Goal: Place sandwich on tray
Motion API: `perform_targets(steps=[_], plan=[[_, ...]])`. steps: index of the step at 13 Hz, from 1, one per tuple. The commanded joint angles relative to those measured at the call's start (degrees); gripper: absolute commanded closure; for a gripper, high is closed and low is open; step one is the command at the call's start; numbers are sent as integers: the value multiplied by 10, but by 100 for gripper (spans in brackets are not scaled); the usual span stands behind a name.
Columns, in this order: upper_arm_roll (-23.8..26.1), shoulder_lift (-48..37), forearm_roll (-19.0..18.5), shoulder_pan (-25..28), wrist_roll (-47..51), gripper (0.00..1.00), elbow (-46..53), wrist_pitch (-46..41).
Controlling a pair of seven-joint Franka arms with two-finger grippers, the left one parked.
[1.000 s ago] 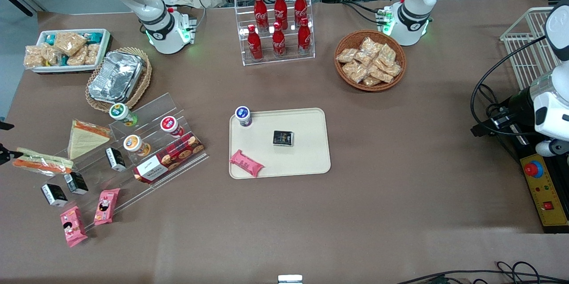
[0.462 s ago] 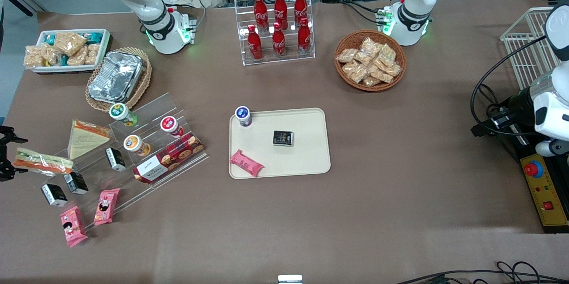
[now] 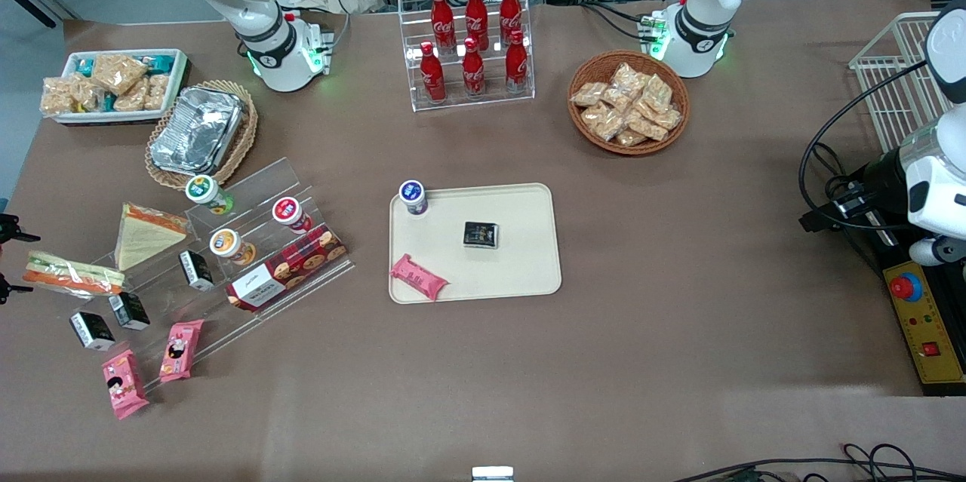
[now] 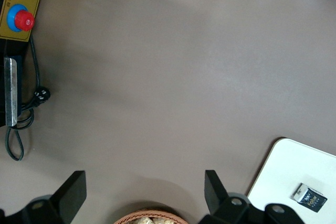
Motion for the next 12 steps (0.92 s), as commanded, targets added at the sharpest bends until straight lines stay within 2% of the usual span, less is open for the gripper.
perform_targets(steps=[1, 3, 10, 11, 12], plan=[[1, 10, 21, -2, 23, 2, 6, 6], [1, 16, 20, -2, 51, 2, 6, 11], [1, 30, 21, -10, 53, 3, 5, 17], [1, 29, 21, -10, 63, 8, 5, 14], [1, 28, 21, -10, 75, 20, 5, 14]])
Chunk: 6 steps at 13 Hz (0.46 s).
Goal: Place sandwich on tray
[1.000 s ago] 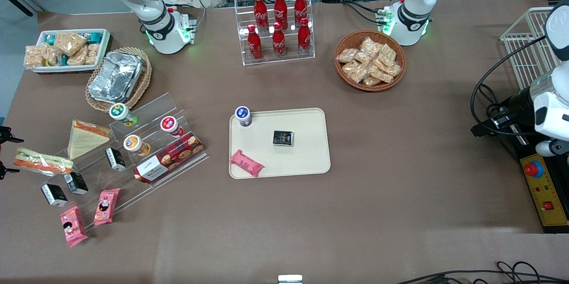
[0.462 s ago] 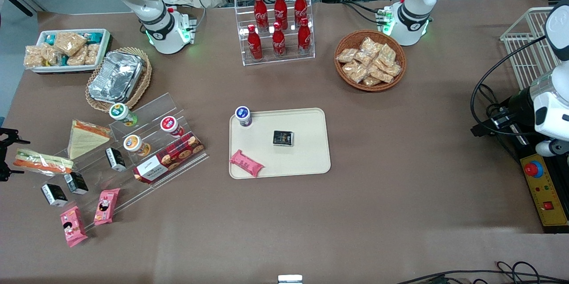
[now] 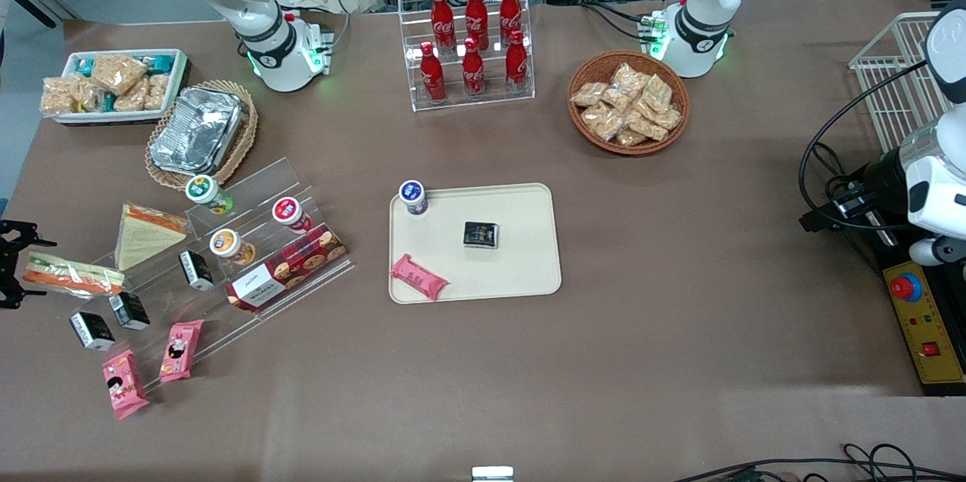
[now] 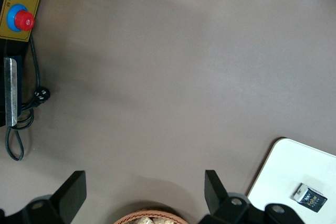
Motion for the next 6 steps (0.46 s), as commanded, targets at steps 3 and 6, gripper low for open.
perform_targets(steps=[3, 6], plan=[[2, -3, 16, -4, 17, 52, 5, -2], [2, -9, 47, -5, 17, 74, 5, -7]])
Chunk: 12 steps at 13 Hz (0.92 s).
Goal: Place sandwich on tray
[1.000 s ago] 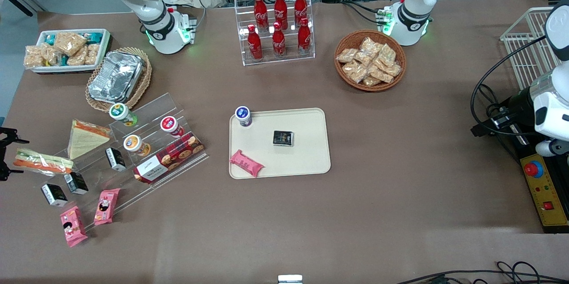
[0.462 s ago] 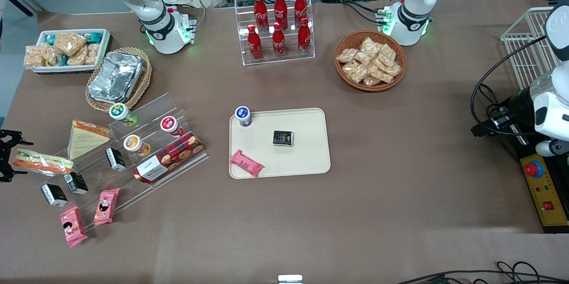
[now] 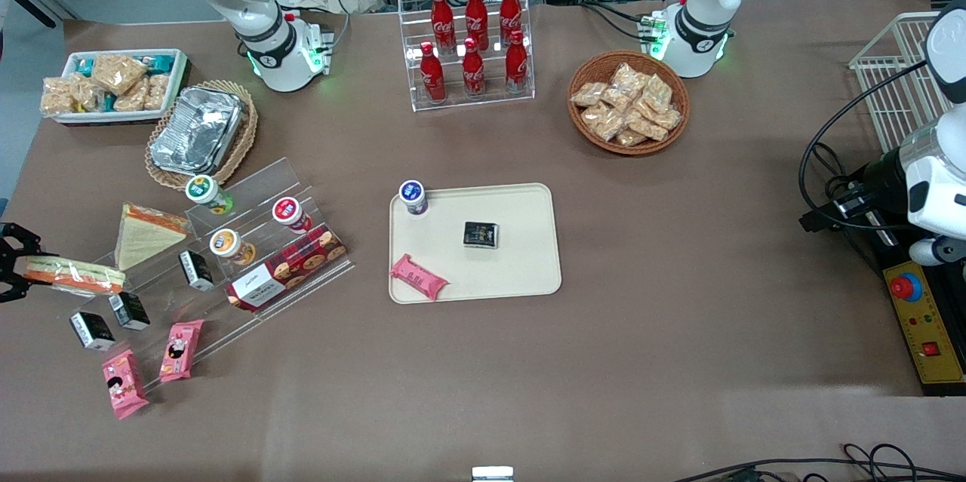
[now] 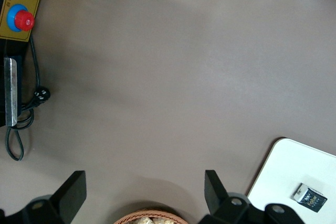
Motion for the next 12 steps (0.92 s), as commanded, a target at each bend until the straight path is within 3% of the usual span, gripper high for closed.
perform_targets(steps=[1, 7, 12], plan=[[2, -11, 27, -4, 5, 74, 3, -7], [1, -80, 69, -17, 7, 74, 8, -13], [32, -140, 95, -4, -1, 74, 12, -39]])
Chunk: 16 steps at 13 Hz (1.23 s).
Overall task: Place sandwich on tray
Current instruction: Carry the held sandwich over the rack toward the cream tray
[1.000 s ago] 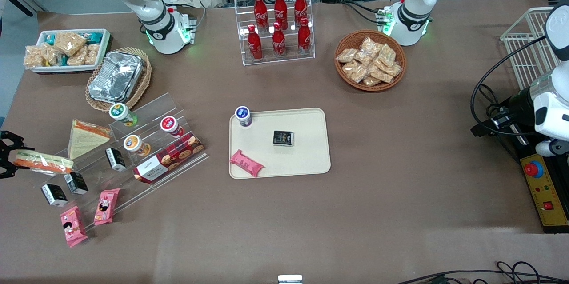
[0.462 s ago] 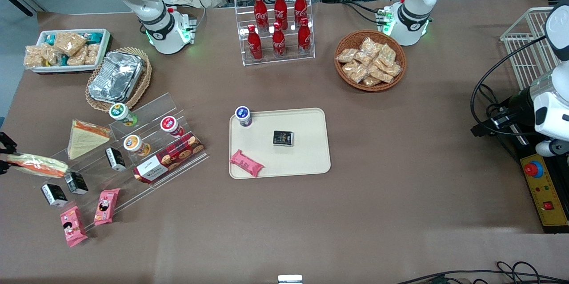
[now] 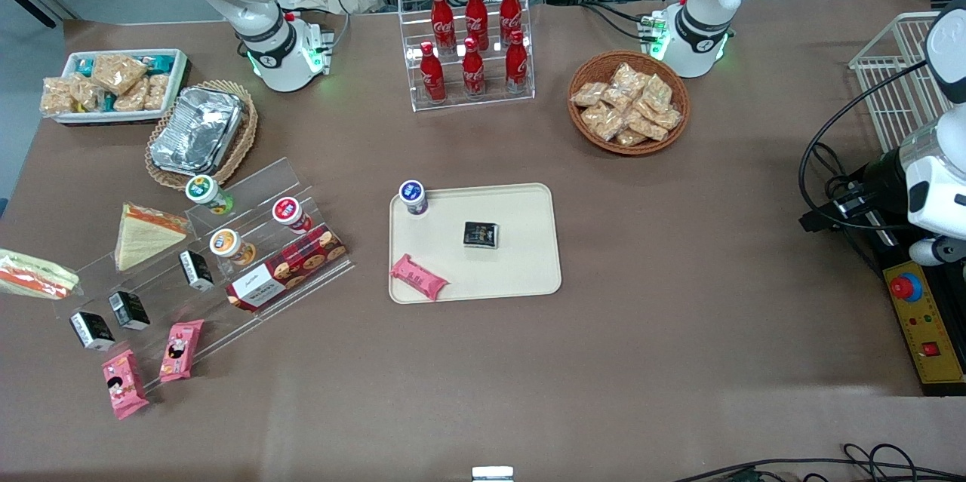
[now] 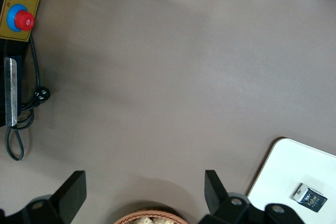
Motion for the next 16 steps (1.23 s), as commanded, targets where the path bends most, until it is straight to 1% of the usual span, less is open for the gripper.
perform_targets(steps=[1, 3, 6, 8, 9, 10, 11, 13, 14, 15, 16], plan=[[24, -31, 17, 5, -11, 74, -3, -19], [39, -48, 16, 6, -99, 73, 1, -53], [42, -66, 15, 15, -242, 73, 2, -107], [41, -71, 9, 37, -404, 73, 2, -156], [41, -71, 9, 43, -485, 73, 2, -168], [41, -71, 9, 55, -536, 73, 2, -171], [41, -71, 8, 72, -553, 73, 2, -173], [41, -77, 6, 101, -554, 74, 2, -174], [41, -78, 6, 118, -554, 78, 2, -174], [41, -78, 8, 129, -554, 85, 3, -173], [43, -78, 9, 142, -552, 85, 7, -173]])
